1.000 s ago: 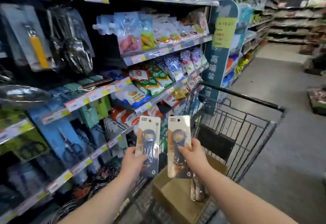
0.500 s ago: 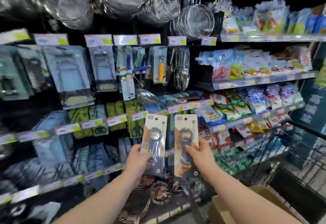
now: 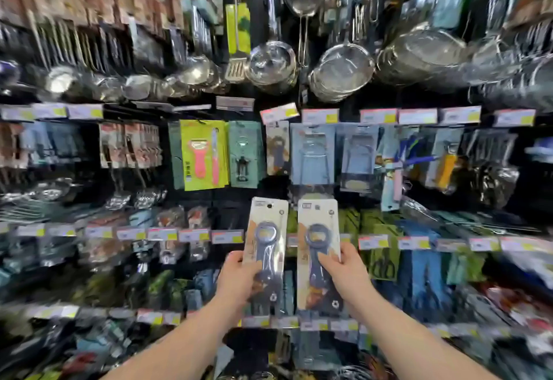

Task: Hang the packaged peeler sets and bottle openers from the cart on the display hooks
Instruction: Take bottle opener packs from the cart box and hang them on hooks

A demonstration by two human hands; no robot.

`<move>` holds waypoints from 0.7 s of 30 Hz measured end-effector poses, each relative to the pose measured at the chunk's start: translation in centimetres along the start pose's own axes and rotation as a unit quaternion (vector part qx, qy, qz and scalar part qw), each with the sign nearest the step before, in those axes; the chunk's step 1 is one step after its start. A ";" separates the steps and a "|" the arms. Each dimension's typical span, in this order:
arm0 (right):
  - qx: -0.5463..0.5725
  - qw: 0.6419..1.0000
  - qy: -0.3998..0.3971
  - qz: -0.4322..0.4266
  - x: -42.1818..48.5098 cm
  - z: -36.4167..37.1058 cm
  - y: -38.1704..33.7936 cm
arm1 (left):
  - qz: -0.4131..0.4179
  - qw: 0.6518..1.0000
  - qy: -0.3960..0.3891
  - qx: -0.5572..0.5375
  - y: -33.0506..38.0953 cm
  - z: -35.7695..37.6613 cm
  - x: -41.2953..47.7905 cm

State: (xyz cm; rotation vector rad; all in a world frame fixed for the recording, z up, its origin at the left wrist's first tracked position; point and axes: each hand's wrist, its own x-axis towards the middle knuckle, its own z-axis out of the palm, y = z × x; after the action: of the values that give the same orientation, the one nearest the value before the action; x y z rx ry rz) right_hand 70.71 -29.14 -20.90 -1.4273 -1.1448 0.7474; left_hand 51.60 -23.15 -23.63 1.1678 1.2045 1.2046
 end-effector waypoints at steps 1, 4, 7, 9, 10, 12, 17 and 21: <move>0.006 1.000 -0.007 -0.006 0.2 2.1 -0.6 | 0.002 1.000 0.014 -0.005 0.4 -2.3 0.6; 0.017 0.999 -0.031 -0.020 0.9 7.7 -2.4 | 0.012 1.000 0.024 -0.001 1.2 -7.4 2.1; 0.012 0.999 -0.038 -0.023 1.7 11.4 -4.6 | 0.031 0.999 0.029 0.000 2.1 -10.6 3.9; 0.013 0.999 -0.041 -0.022 2.5 12.9 -5.8 | 0.040 0.999 0.034 -0.008 2.7 -11.8 5.0; 0.014 0.999 -0.040 -0.024 3.0 13.5 -6.4 | 0.042 0.998 0.034 -0.014 2.9 -12.1 5.5; 0.014 0.999 -0.026 -0.033 4.4 14.2 -7.3 | 0.048 0.998 0.031 -0.030 3.5 -12.4 6.7; 0.037 0.998 -0.009 -0.059 10.0 14.5 -8.7 | 0.076 0.996 0.031 -0.029 5.6 -12.1 9.7; 0.042 0.996 0.015 -0.077 15.1 14.1 -9.2 | 0.094 0.994 0.042 -0.030 7.0 -10.9 12.7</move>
State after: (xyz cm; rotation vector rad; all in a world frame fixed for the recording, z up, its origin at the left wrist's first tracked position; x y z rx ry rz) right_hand 60.69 -10.73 -12.47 -1.2611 -1.1711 0.6562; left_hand 40.48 -10.32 -17.30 1.2168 1.1324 1.4338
